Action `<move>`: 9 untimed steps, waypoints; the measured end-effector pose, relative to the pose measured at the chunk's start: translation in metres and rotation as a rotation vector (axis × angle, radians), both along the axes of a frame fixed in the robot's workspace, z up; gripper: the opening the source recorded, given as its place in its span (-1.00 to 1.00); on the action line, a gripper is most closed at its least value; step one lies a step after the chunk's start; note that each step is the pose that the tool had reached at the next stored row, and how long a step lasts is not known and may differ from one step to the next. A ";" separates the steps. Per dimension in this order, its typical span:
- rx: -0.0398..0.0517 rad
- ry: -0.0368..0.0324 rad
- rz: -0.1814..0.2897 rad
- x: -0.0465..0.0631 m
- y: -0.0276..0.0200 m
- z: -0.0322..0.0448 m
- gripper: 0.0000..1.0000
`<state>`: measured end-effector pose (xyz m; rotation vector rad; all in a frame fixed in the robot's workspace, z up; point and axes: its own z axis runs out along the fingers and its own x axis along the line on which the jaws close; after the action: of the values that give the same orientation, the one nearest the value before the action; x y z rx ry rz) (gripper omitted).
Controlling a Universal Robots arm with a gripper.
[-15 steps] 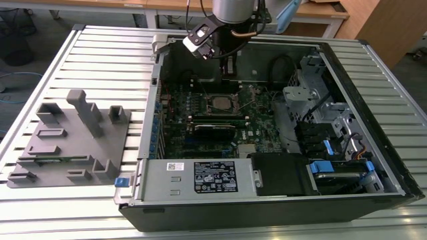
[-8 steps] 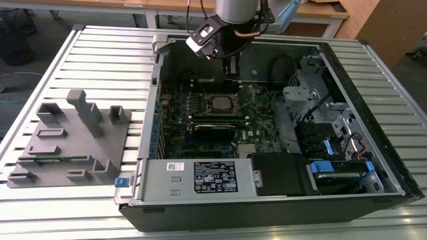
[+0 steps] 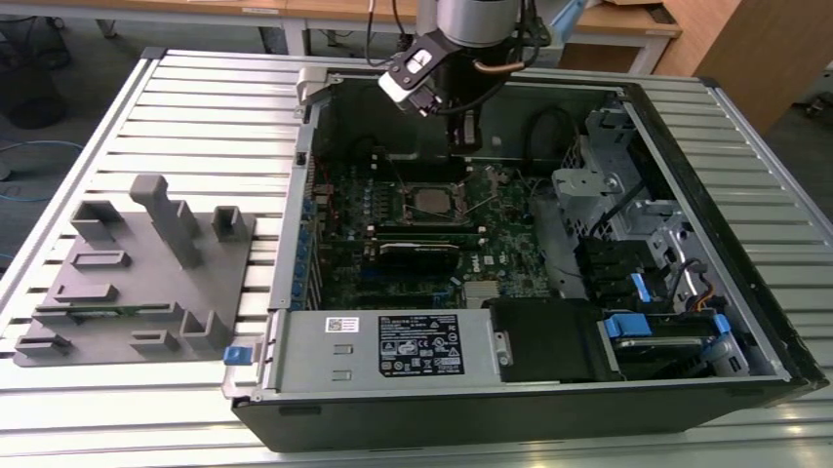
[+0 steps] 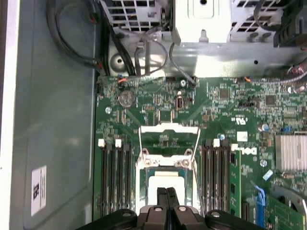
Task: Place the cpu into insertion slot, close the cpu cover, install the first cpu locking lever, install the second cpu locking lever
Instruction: 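Close the cpu cover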
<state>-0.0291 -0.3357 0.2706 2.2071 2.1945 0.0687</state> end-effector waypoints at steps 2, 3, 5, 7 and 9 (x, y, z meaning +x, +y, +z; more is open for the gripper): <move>0.0001 0.0000 0.000 0.004 -0.0001 -0.0001 -0.79; -0.0001 0.0000 0.000 0.007 -0.0001 -0.0001 -0.79; 0.0000 0.0000 0.000 0.012 -0.0002 -0.0002 -0.79; -0.0001 0.0000 0.000 0.017 -0.0002 -0.0003 -0.79; -0.0001 0.0001 0.000 0.023 -0.0002 -0.0004 -0.79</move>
<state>-0.0062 -0.3360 0.2703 2.2071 2.1944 0.0686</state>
